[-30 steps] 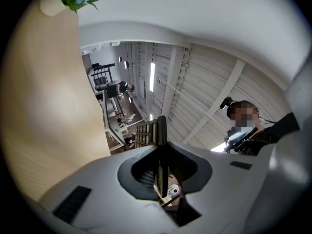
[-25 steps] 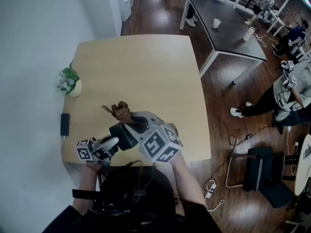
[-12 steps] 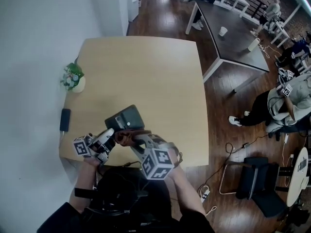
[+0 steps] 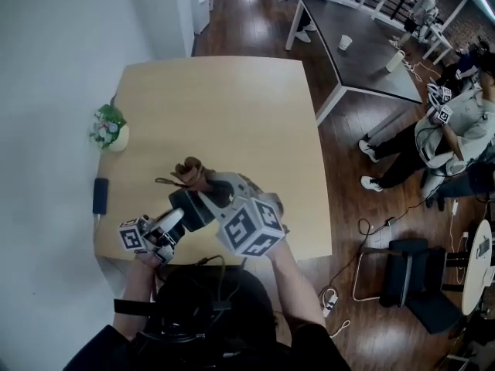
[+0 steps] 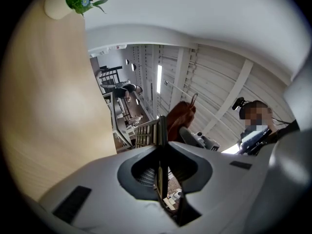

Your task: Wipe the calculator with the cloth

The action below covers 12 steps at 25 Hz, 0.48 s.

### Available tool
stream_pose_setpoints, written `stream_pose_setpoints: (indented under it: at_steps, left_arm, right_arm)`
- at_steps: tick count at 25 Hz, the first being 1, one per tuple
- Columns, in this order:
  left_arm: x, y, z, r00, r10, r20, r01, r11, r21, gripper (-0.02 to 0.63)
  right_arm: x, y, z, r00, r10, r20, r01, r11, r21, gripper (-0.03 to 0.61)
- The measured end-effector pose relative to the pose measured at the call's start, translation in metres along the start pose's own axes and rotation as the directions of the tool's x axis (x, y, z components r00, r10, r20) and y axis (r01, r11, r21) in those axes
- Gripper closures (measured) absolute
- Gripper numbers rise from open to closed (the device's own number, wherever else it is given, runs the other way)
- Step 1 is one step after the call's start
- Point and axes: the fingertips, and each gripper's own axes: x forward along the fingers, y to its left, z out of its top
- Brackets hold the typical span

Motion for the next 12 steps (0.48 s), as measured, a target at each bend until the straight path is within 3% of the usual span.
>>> stream_pose_setpoints:
  at_steps: [3,8,10,12]
  left_arm:
    - [0.001,0.001,0.001,1.000,0.008,0.024,-0.008,1.000,0.004,0.557]
    - [-0.010,0.001,0.029,0.983,0.006,0.181,0.010,0.996,-0.084,0.555]
    - [-0.021,0.011,0.032,0.982,0.031,0.185,-0.013,0.995,-0.095,0.555]
    - [-0.030,0.023,0.023,0.988,0.050,0.148,-0.031,0.991,-0.129,0.557]
  right_arm:
    - [0.027,0.021,-0.002,0.995,0.078,-0.064,-0.084,0.991,-0.106,0.515]
    - [0.035,0.085,-0.039,0.969,0.155,-0.194,-0.194,0.960,-0.204,0.515]
    - [0.032,0.115,-0.070,0.940,0.228,-0.254,-0.271,0.951,-0.149,0.515]
    - [0.025,0.144,-0.111,0.890,0.344,-0.299,-0.362,0.932,-0.005,0.515]
